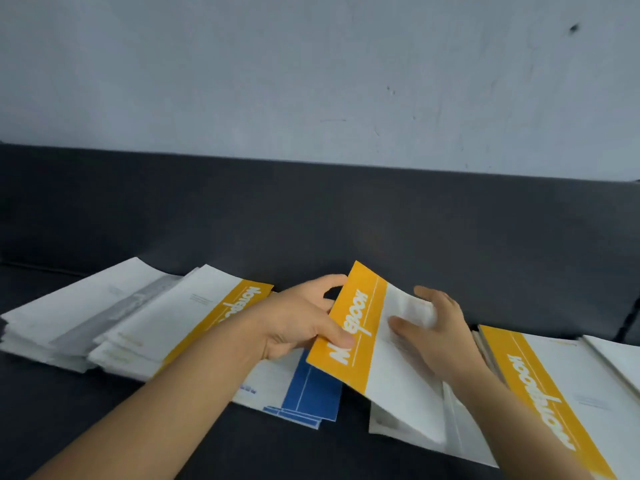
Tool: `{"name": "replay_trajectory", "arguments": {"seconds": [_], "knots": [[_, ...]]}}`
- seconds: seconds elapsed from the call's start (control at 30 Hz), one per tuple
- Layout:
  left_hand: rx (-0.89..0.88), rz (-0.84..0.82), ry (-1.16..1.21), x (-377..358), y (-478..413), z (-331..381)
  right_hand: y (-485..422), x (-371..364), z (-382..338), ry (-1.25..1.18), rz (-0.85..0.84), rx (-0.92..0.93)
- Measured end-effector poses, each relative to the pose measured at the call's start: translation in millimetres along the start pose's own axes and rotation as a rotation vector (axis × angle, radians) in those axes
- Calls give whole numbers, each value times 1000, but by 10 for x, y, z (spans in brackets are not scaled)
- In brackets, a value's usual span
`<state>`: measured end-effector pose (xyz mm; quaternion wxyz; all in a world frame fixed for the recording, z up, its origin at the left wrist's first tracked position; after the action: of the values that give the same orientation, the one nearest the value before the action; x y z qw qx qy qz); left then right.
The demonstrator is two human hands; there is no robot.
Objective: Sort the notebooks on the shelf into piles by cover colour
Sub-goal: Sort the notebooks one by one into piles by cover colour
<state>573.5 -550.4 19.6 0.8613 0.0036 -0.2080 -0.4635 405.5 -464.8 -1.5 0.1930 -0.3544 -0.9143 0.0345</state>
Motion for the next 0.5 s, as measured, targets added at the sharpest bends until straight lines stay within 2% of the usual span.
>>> {"name": "replay_trajectory", "arguments": {"seconds": [0.13,0.23,0.33,0.37,0.43,0.5], "knots": [[-56,-27,-122,628,340,-95,146,-548,-615,472,-201,333],[-78,26,-149,1179,567,-239,244,-1133,-1070,529,-413,420],[-94,154,-66,1687,668,-415,290,-1732,-1319,302,-654,231],[-90,190,-8,1865,684,-502,311,-1900,-1360,207,-678,142],[-62,216,141,2118,670,-660,276,-2064,-1297,75,-633,2],[-24,162,199,2319,689,-827,274,-2131,-1158,-67,-529,-129]]}}
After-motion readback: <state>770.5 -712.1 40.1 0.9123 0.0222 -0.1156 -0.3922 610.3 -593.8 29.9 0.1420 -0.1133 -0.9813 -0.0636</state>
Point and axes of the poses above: each hand's wrist, its own y-axis away from the middle knuckle, its own x-axis out of the back of the hand, z = x × y, the point moved 6 cm from there along -y, towards the middle knuckle, and after that the axes turned 10 degrees about -y, right-handed, at the moved point
